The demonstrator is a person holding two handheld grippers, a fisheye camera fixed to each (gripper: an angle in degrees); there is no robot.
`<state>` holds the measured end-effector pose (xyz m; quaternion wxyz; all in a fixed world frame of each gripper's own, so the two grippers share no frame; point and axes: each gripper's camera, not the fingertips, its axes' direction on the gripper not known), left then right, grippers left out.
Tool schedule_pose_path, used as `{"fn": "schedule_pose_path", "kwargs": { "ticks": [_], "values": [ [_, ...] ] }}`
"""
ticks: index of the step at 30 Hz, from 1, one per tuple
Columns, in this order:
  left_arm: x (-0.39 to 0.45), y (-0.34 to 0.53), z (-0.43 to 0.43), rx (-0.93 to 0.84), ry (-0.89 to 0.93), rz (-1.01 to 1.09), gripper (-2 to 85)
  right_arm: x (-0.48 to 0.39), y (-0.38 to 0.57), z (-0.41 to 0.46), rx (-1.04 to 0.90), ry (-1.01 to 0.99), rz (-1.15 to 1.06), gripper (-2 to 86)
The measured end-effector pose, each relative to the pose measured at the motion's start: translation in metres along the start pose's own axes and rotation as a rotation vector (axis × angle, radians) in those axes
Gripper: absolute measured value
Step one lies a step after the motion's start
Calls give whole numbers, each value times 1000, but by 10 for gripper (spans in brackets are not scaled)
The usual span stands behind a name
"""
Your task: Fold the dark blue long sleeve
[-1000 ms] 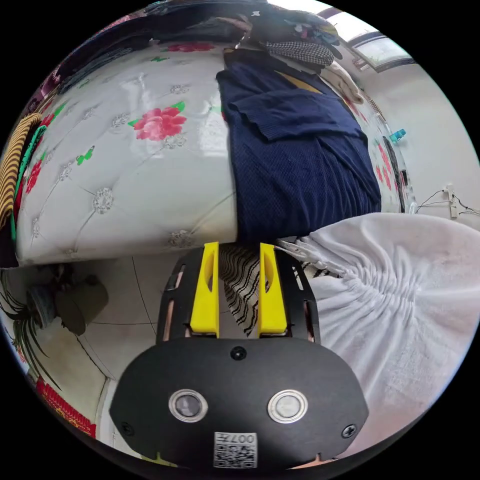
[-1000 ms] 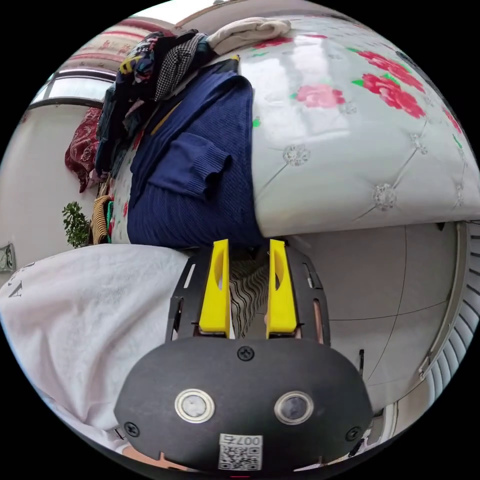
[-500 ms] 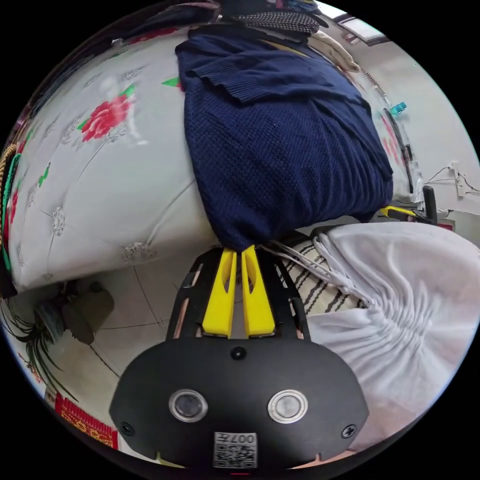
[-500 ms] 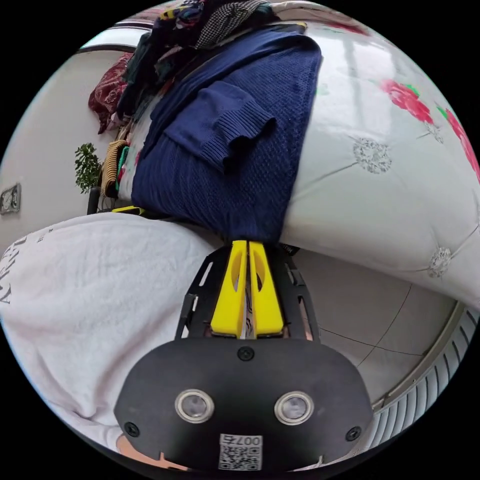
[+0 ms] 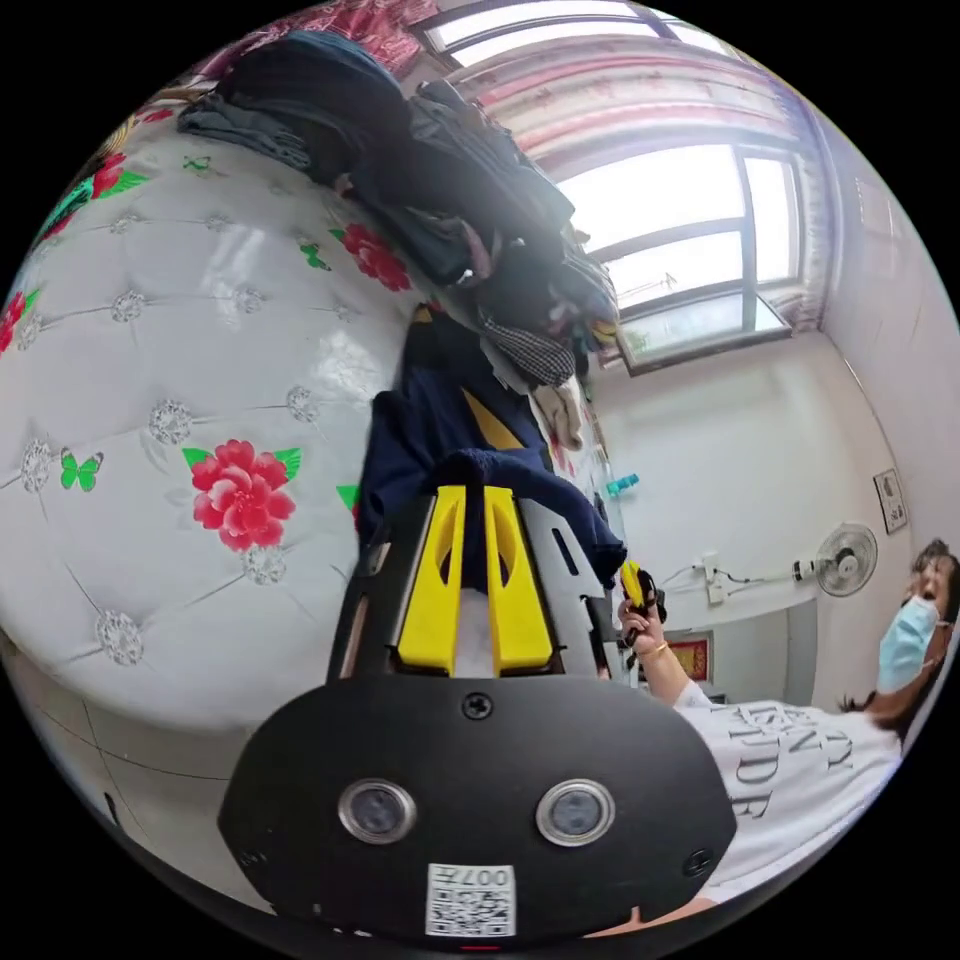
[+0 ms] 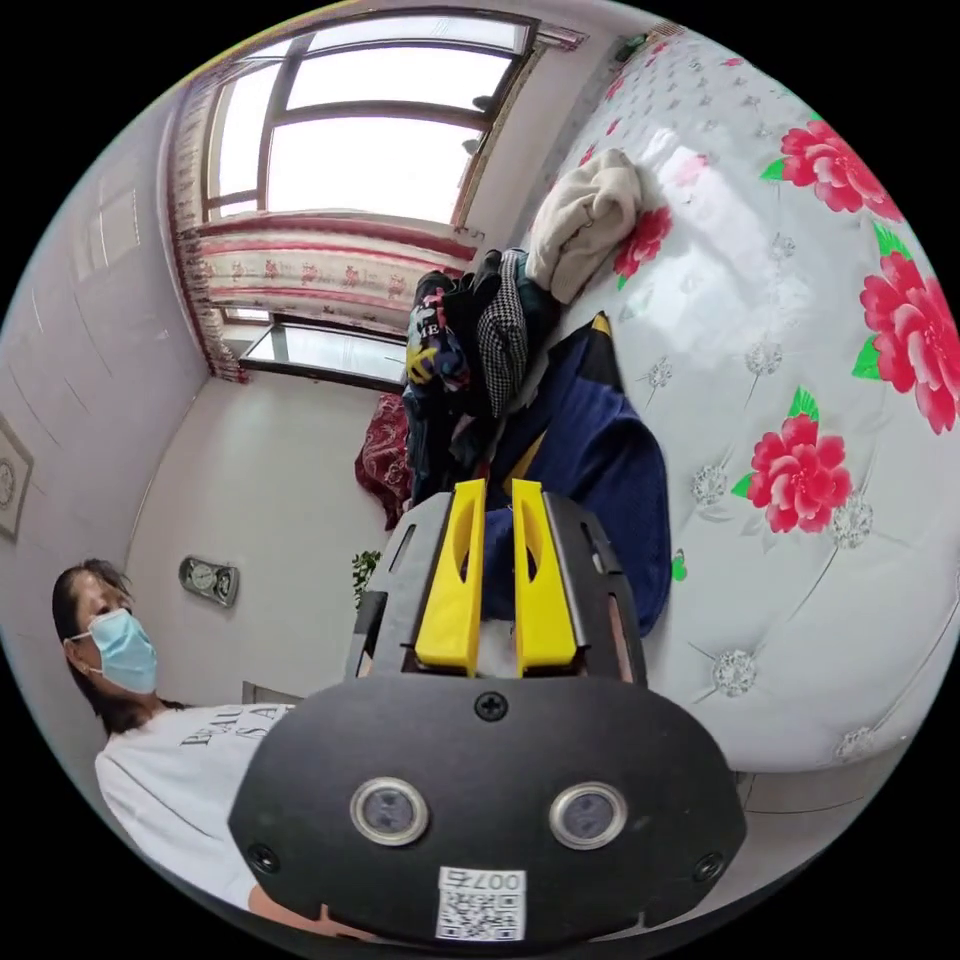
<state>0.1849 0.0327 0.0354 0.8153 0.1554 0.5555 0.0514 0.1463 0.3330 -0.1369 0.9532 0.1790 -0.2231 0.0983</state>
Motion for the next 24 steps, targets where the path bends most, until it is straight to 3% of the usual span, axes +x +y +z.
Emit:
{"fn": "schedule_pose_path", "kwargs": {
  "ticks": [3, 7, 11, 17, 21, 24],
  "values": [
    [9, -5, 13, 23, -32, 12, 74, -17, -5, 25, -55, 164, -61, 27],
    [23, 7, 37, -100, -311, 142, 87, -37, 9, 67, -176, 457, -213, 45],
    [38, 6, 64, -174, -425, 260, 94, -59, 8, 129, -316, 605, -385, 66],
    [91, 3, 154, -347, -583, 622, 94, -67, 17, 237, -535, 828, -575, 59],
    [96, 5, 208, -449, -708, 738, 5, -63, 14, 254, -512, 895, -524, 18],
    [101, -14, 200, -447, -649, 714, -6, -79, -4, 230, -416, 743, -468, 5]
  ]
}}
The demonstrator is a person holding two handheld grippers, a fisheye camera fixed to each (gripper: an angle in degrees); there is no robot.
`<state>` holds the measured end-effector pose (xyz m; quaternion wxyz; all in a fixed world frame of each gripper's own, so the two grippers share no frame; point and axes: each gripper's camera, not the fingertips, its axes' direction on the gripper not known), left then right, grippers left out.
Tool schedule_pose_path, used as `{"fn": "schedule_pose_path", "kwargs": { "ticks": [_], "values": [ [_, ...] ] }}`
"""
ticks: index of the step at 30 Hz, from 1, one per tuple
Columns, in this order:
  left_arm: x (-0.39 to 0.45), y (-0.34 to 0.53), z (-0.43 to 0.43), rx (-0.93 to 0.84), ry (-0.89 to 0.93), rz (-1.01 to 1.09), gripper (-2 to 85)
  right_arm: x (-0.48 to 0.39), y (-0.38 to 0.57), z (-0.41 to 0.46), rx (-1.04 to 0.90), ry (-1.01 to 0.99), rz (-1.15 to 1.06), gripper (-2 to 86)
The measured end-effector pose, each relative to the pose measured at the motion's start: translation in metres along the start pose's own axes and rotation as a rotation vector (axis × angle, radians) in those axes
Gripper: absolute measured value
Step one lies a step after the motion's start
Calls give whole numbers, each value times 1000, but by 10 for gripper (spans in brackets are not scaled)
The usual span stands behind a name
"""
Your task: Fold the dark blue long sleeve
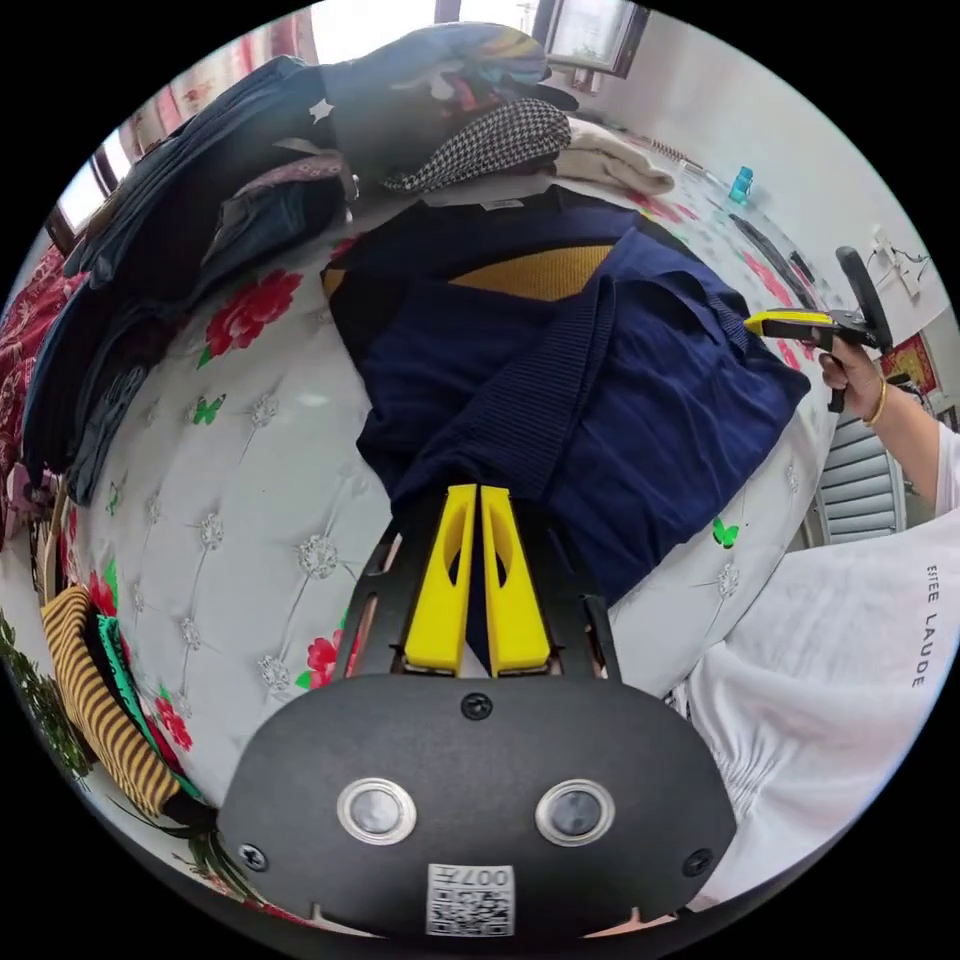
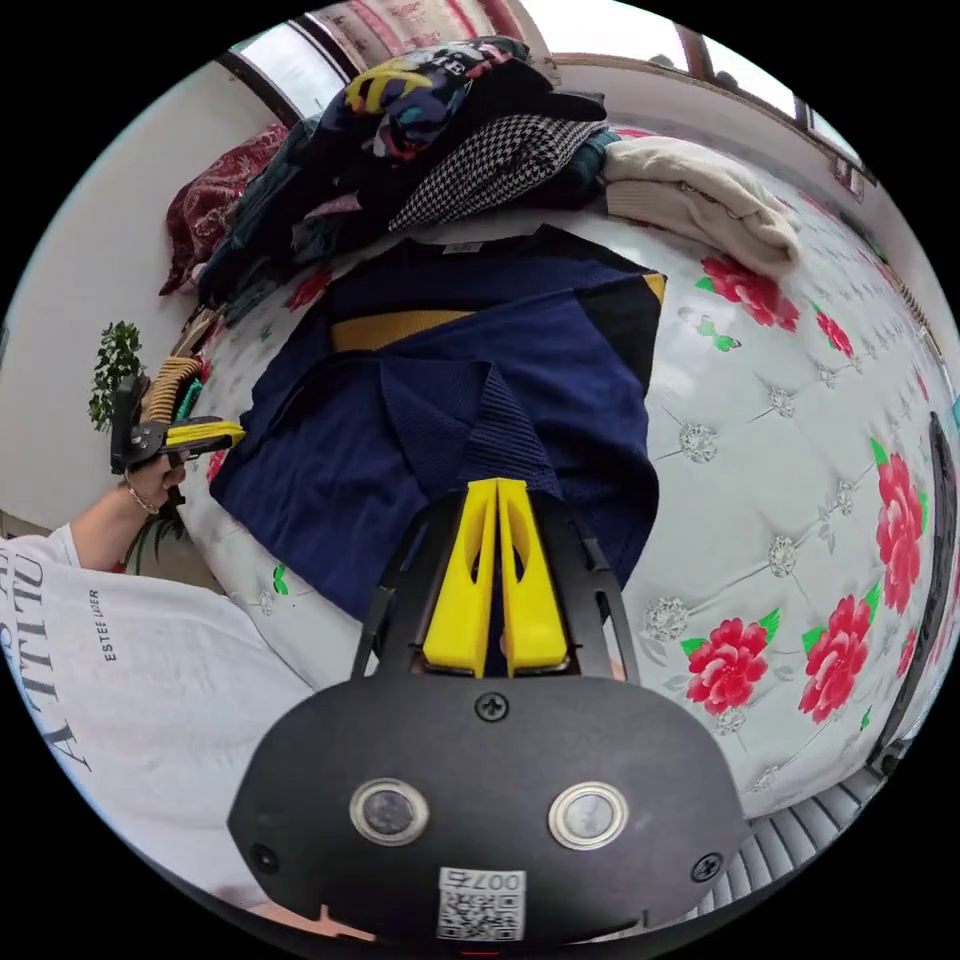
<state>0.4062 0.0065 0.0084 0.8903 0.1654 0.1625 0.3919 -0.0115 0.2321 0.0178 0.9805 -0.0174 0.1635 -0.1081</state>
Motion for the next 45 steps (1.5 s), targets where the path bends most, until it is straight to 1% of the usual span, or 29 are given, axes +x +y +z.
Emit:
{"fn": "schedule_pose_path", "kwargs": {
  "ticks": [2, 4, 6, 8, 10, 12, 14, 15, 16, 17, 18, 21, 22, 23, 24, 25, 27, 29, 30, 32, 34, 36, 38, 40, 41, 42, 43, 44, 45],
  "values": [
    [-22, -2, -13, 31, 55, -70, -8, 22, -4, -29, 115, -75, 103, 4],
    [-68, 1, -27, 109, 209, -246, -9, 36, -9, -44, 178, -88, 150, 8],
    [-100, 2, -27, 165, 324, -379, -9, 40, -15, -47, 178, -105, 137, 19],
    [-118, -1, -19, 179, 372, -446, -9, 28, -20, -35, 97, -142, 34, 52],
    [-119, -13, -4, 124, 351, -471, -9, 8, -18, -19, 6, -155, -67, 71],
    [-113, -22, 2, 108, 337, -459, -9, -14, -13, -1, -81, -100, -151, 77],
    [-109, -28, 5, 118, 341, -463, -9, -38, -6, 24, -179, 34, -223, 61],
    [-109, -30, 7, 121, 349, -479, -9, -43, -6, 28, -195, 70, -233, 52],
    [-110, -31, 9, 117, 351, -502, -9, -47, -7, 34, -204, 173, -229, 35],
    [-111, -31, 10, 114, 351, -514, -9, -48, -10, 33, -168, 268, -202, 18],
    [-113, -32, 12, 110, 351, -533, -8, -45, -12, 31, -144, 288, -183, 15],
    [-115, -35, 14, 110, 350, -540, -1, -8, -27, 5, -35, 221, 31, 4],
    [-113, -36, 14, 110, 344, -536, 7, 15, -26, -7, 27, 198, 161, 3],
    [-113, -36, 14, 109, 341, -537, 12, 38, -22, -15, 65, 119, 267, 2],
    [-111, -35, 13, 111, 338, -546, 34, 49, -18, -16, 73, 68, 312, 2],
    [-111, -31, 10, 133, 333, -561, 50, 68, -9, -19, 86, -6, 400, 2],
    [-113, -21, 2, 157, 324, -597, 63, 80, 9, -26, 114, -59, 432, 4],
    [-115, -5, -8, 180, 309, -630, 68, 78, 37, -35, 119, -69, 376, 13],
    [-113, 7, -13, 182, 307, -634, 71, 76, 44, -37, 115, -84, 354, 17],
    [-105, 25, -18, 164, 314, -618, 76, 70, 75, -37, 77, -185, 294, 44],
    [-80, 44, -16, 105, 342, -558, 81, 64, 96, -33, 31, -226, 263, 64],
    [-54, 56, -12, 50, 333, -509, 86, 54, 114, -26, -23, -204, 224, 75],
    [-29, 65, -7, 3, 307, -468, 91, 40, 128, -13, -108, -142, 176, 79],
    [-1, 66, 4, -55, 282, -429, 98, 32, 131, 0, -157, -135, 147, 77],
    [5, 64, 7, -75, 274, -420, 99, 27, 131, 4, -154, -95, 128, 74],
    [15, 59, 12, -98, 234, -404, 88, 24, 130, 5, -150, -70, 117, 72],
    [23, 53, 11, -113, 141, -381, 73, 22, 127, 9, -168, -45, 98, 65],
    [26, 50, 12, -132, 96, -362, 63, 21, 123, 11, -184, -32, 84, 57],
    [33, 45, 11, -148, 55, -286, 39, 21, 122, 12, -198, -43, 70, 51]
  ]
}}
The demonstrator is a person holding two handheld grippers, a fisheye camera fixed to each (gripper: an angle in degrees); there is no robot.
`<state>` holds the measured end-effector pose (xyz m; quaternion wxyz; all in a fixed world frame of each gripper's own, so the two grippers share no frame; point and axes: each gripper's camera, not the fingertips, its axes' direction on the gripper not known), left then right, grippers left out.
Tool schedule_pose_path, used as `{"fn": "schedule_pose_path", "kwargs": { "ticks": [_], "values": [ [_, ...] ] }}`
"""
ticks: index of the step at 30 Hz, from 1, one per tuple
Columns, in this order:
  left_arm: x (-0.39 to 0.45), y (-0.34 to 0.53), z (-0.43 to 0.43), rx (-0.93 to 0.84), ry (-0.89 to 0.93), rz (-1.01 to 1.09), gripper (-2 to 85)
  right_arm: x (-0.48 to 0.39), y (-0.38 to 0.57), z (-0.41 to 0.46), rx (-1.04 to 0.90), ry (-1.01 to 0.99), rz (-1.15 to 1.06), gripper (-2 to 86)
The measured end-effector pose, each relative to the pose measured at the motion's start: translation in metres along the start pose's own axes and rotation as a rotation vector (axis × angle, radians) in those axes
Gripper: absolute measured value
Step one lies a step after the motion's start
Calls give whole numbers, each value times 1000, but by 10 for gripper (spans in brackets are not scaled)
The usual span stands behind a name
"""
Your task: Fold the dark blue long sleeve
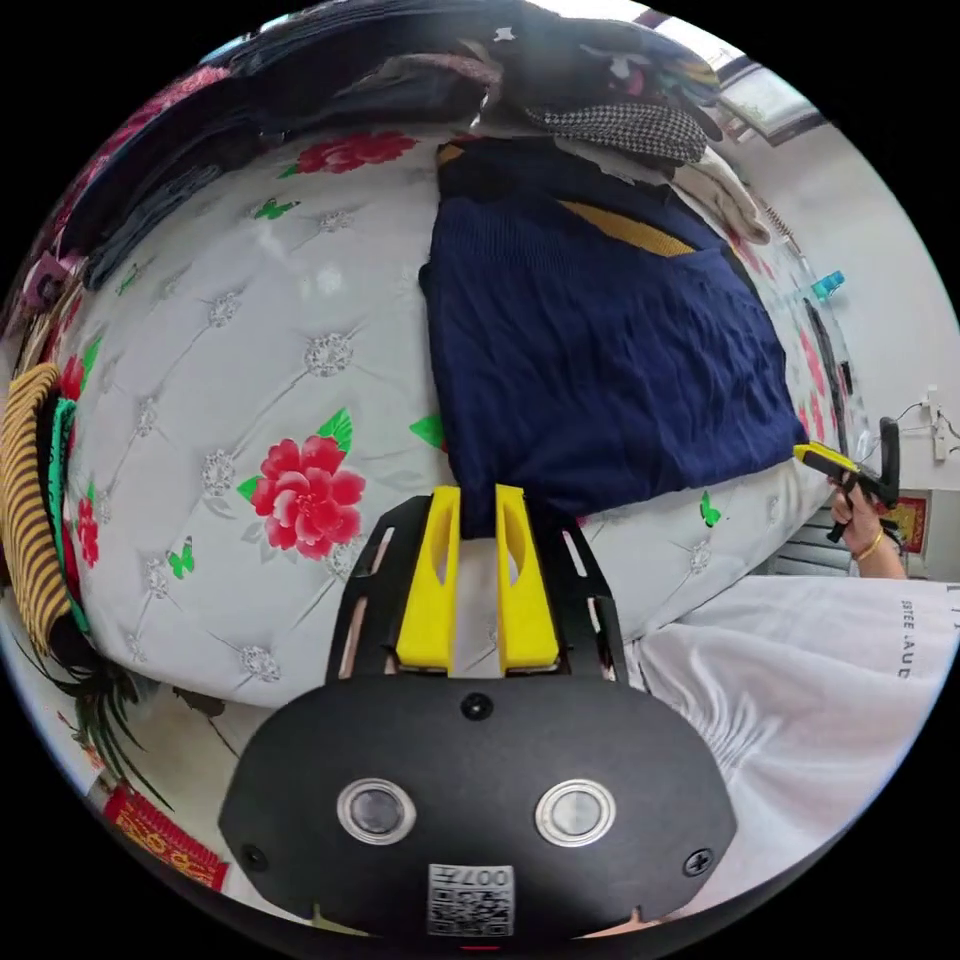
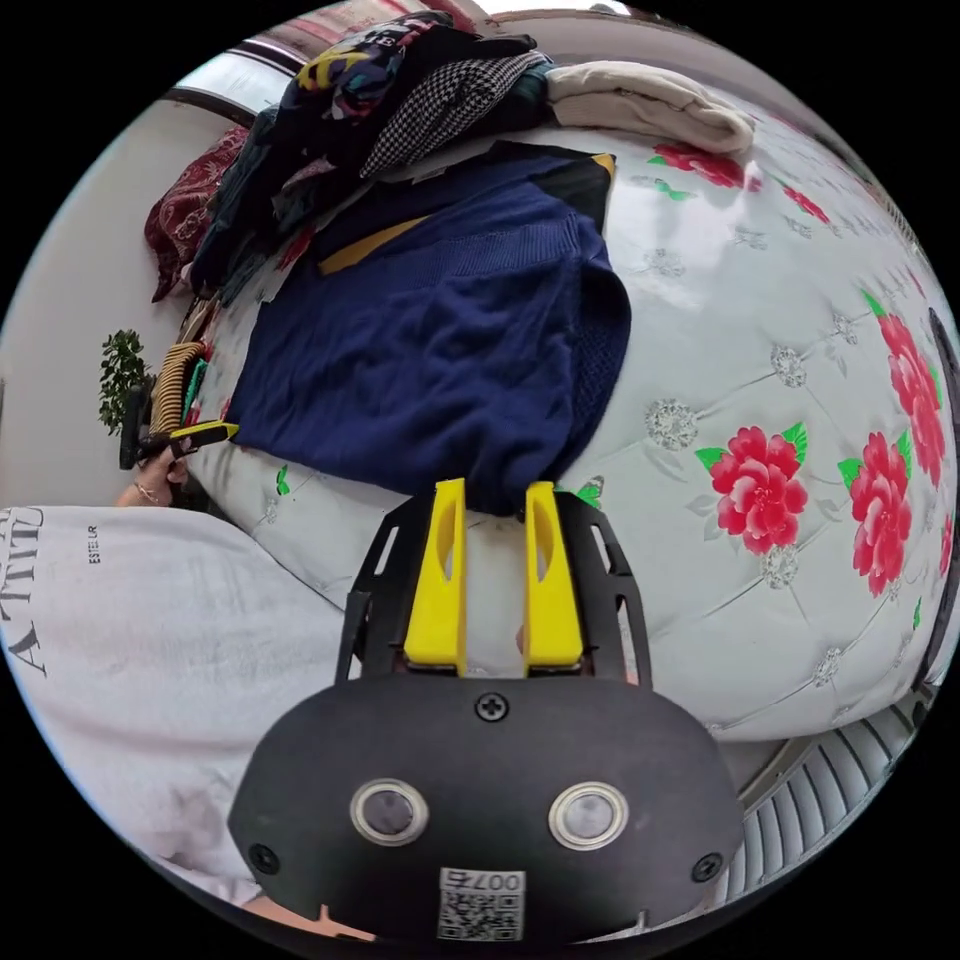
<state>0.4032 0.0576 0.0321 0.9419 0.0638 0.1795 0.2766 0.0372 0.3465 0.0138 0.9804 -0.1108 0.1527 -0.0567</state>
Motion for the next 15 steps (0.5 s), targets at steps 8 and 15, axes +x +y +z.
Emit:
{"fn": "schedule_pose_path", "kwargs": {
  "ticks": [8, 15],
  "values": [
    [-24, 28, -52, 19, 226, 48, -7, 35, 63, -59, 102, -221, -20, 6],
    [-73, 103, -111, 87, 633, -79, -7, 61, 119, -108, 108, -448, 12, 1]
  ]
}}
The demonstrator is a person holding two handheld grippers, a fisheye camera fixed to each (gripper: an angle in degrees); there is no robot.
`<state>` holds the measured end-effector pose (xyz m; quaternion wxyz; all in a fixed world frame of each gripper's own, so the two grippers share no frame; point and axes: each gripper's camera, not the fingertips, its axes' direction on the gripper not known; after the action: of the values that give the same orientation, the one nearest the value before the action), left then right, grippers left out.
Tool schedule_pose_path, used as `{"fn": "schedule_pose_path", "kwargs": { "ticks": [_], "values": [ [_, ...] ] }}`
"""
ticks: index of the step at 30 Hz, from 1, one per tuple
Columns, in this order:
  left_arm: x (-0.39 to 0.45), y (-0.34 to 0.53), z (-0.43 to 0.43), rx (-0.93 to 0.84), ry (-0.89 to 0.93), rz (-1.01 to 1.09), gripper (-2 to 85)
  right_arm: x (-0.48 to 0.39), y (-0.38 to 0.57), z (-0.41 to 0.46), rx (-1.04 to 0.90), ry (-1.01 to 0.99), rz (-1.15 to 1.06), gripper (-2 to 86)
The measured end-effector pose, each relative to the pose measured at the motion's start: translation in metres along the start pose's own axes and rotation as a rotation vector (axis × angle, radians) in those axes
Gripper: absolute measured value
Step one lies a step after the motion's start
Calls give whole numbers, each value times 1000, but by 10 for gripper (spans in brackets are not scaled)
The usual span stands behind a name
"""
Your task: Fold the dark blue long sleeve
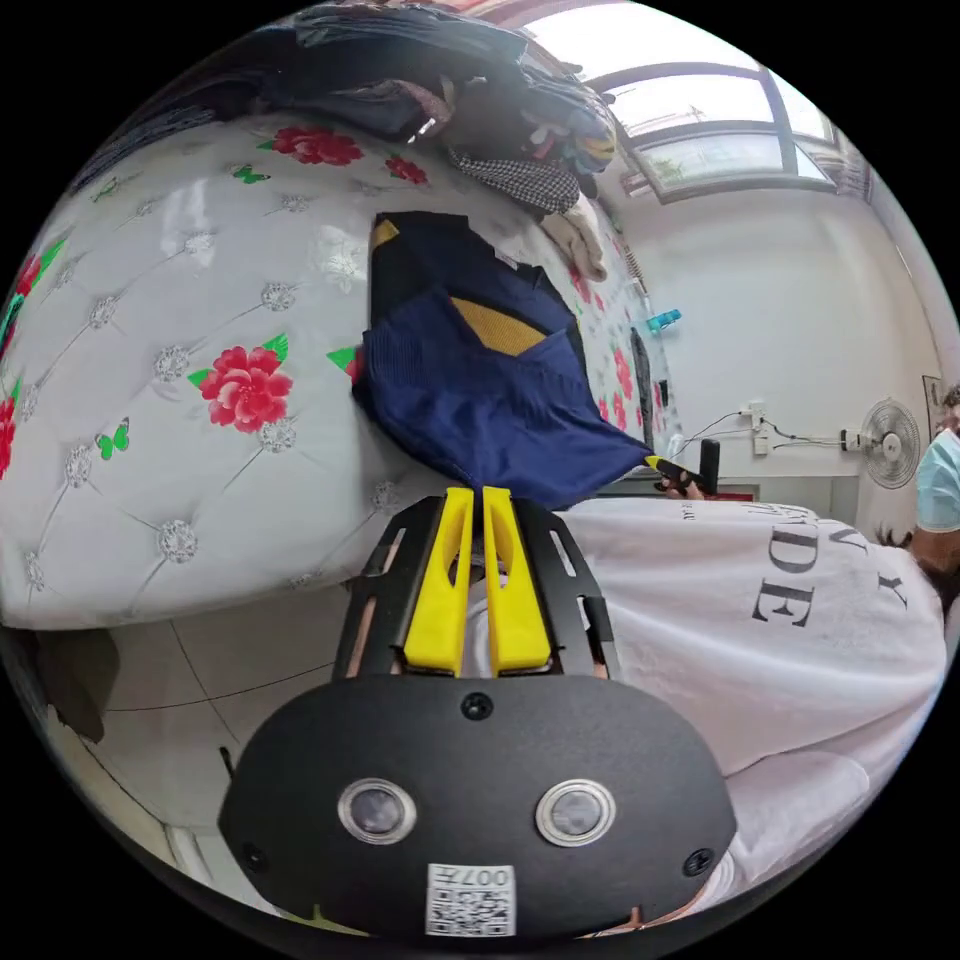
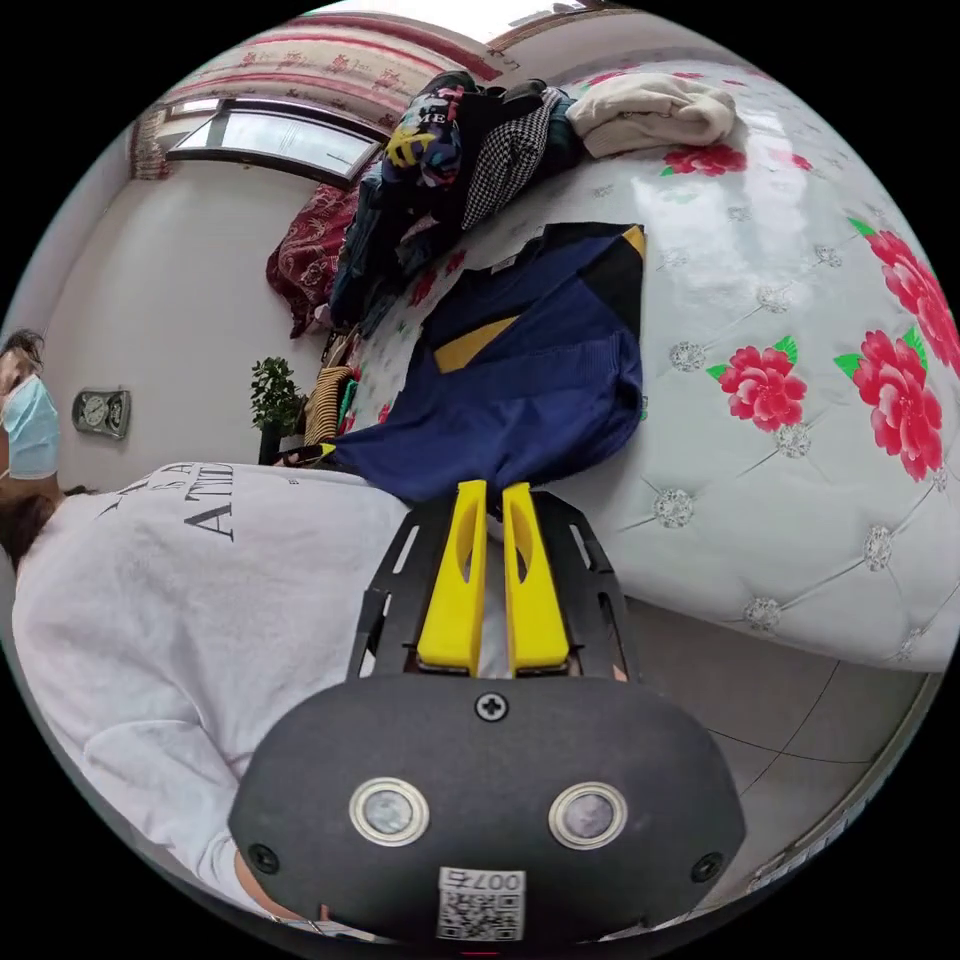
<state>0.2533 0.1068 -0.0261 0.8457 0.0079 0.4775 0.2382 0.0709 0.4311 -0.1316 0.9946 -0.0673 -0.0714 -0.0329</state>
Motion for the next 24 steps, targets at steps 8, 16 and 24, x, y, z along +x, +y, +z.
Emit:
{"fn": "schedule_pose_path", "kwargs": {
  "ticks": [8, 16, 24],
  "values": [
    [-24, -121, -49, 217, 75, -45, 1, 5, -114, -55, 204, -146, -16, 11],
    [-75, -229, -23, 392, -45, -368, 70, 58, -186, 2, 278, 112, 212, 47],
    [-107, -135, -17, 261, -119, -294, 74, 136, -59, 36, 452, -52, 550, 83]
  ]
}}
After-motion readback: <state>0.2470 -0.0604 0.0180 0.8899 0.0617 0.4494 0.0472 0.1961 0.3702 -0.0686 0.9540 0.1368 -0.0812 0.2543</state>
